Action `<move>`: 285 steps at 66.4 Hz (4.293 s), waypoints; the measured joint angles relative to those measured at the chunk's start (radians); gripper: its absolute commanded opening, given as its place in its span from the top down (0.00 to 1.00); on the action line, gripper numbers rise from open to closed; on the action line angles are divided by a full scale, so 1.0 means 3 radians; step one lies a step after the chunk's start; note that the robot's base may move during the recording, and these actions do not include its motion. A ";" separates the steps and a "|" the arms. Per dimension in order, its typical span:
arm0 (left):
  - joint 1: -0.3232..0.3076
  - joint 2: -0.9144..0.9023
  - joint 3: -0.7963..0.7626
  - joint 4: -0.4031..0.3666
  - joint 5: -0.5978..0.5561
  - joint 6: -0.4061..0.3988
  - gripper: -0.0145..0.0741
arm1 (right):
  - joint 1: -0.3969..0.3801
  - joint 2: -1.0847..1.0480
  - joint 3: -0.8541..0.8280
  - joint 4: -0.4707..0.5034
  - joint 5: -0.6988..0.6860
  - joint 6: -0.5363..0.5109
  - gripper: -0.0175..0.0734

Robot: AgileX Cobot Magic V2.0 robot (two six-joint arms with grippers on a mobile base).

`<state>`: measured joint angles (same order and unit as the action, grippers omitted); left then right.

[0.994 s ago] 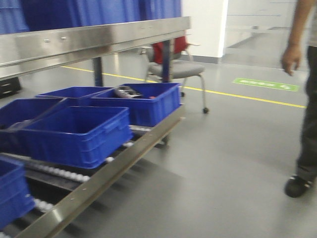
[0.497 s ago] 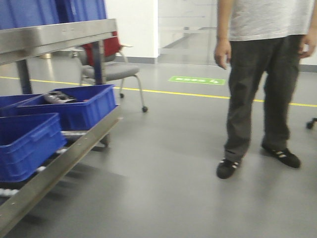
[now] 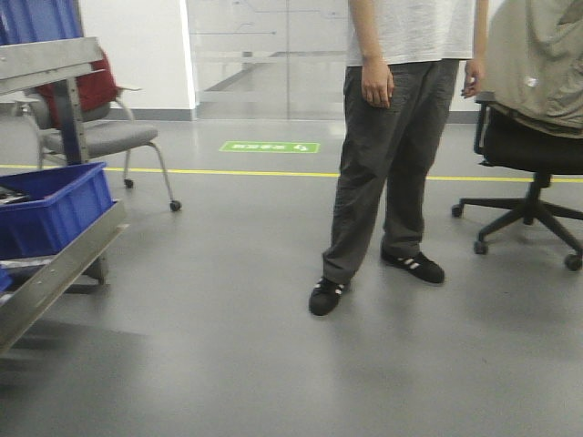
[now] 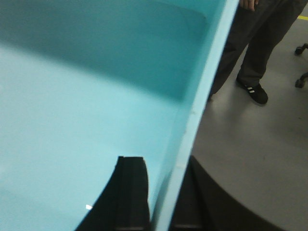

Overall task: Fetch blue bin and place on conveyor start
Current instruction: 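Hold the bin with both grippers while the base turns away from the shelf, then carry the bin with both grippers while driving to the grey conveyor table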

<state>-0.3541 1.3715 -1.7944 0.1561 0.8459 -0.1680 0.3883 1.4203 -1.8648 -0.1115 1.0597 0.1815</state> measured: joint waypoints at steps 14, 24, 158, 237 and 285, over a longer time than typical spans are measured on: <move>0.0000 0.0000 0.0000 0.0000 0.0000 0.0000 0.96 | 0.0000 -0.0006 0.0000 0.0000 0.0006 0.0000 0.98; 0.0000 0.0000 0.0000 0.0000 0.0000 0.0000 0.96 | 0.0000 -0.0006 0.0000 0.0000 0.0006 0.0000 0.98; 0.0000 0.0000 0.0000 0.0027 -0.0021 0.0000 0.96 | 0.0000 -0.0006 0.0000 0.0019 -0.0005 0.0000 0.98; 0.0000 0.0000 0.0000 0.0066 -0.0027 0.0000 0.96 | 0.0000 -0.0006 0.0000 0.0026 -0.0033 0.0000 0.98; 0.0006 0.0000 0.0000 0.0066 -0.0040 0.0000 0.96 | 0.0000 0.0000 0.0000 0.0026 -0.0040 0.0000 0.98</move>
<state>-0.3523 1.3715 -1.7944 0.1760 0.8339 -0.1680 0.3883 1.4204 -1.8648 -0.1037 1.0478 0.1815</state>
